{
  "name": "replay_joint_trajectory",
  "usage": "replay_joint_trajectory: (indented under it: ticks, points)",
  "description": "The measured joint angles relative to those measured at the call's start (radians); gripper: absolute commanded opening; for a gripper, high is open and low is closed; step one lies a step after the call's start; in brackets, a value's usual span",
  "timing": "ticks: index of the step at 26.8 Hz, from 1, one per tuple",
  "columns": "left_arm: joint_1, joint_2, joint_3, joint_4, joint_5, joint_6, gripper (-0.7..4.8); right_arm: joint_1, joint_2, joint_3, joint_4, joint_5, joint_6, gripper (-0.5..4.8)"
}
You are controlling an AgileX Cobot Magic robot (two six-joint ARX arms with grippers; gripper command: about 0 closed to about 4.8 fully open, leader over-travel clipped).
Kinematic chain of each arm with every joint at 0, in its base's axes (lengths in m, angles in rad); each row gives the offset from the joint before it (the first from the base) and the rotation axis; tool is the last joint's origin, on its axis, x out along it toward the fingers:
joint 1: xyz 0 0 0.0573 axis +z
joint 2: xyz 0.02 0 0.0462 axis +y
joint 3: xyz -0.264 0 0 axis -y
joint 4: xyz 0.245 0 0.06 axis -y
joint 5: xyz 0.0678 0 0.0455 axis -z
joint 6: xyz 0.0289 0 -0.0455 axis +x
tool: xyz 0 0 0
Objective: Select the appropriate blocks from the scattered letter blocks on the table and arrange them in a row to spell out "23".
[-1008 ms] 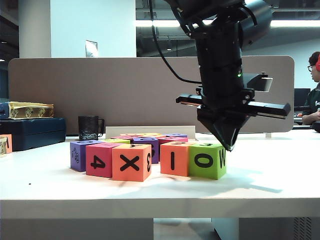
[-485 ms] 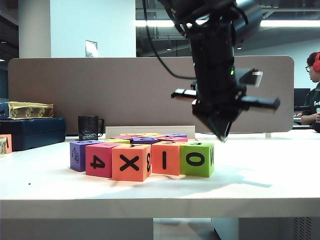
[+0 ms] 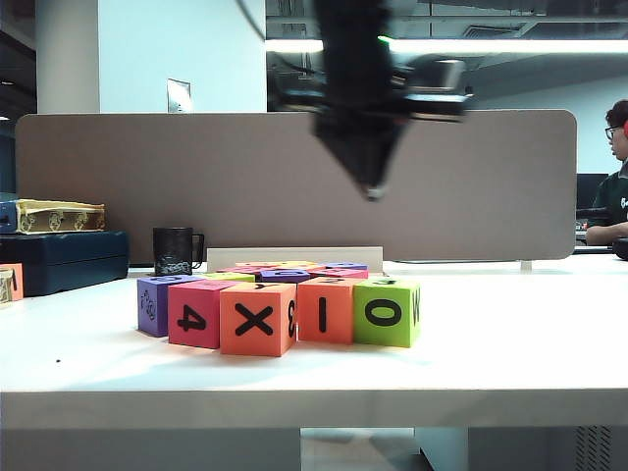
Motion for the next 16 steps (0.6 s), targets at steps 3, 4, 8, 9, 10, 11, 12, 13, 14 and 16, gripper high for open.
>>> replay_joint_trajectory:
  ticks: [3,4,8,9,10,11,12,13,14,16]
  points:
    - [0.028,-0.039,0.0,-0.114,0.007,-0.006,-0.06,0.0,0.0,0.0,0.0,0.0,0.0,-0.01]
    - [0.036,-0.048,0.0,-0.143,0.024,-0.008,-0.06,0.0,0.0,0.0,0.0,0.0,0.0,-0.01]
    - [0.078,-0.055,-0.005,-0.296,0.23,-0.013,-0.06,0.0,0.0,-0.047,0.008,-0.001,0.0,-0.01]
    - [0.078,-0.055,-0.012,-0.31,0.257,-0.013,-0.06,0.0,0.0,-0.062,0.009,0.0,0.0,-0.01]
    - [0.077,-0.055,-0.018,-0.319,0.27,-0.012,-0.06,0.0,0.0,-0.075,0.01,0.0,0.001,-0.01]
    - [0.073,-0.055,-0.033,-0.331,0.281,-0.011,-0.06,0.0,0.0,-0.095,0.023,-0.001,0.002,-0.01]
    - [0.074,-0.056,-0.053,-0.338,0.282,-0.011,-0.06,0.0,0.0,-0.106,0.04,0.0,0.004,-0.01]
    - [0.075,-0.056,-0.067,-0.338,0.282,-0.011,-0.06,0.0,0.003,-0.108,0.048,0.0,0.005,-0.01]
    - [0.076,-0.056,-0.085,-0.34,0.282,-0.011,-0.06,0.0,0.005,-0.108,0.062,-0.001,0.007,-0.01]
    - [0.077,-0.055,-0.12,-0.349,0.282,-0.01,-0.06,0.0,0.015,-0.106,0.085,-0.001,0.015,-0.01]
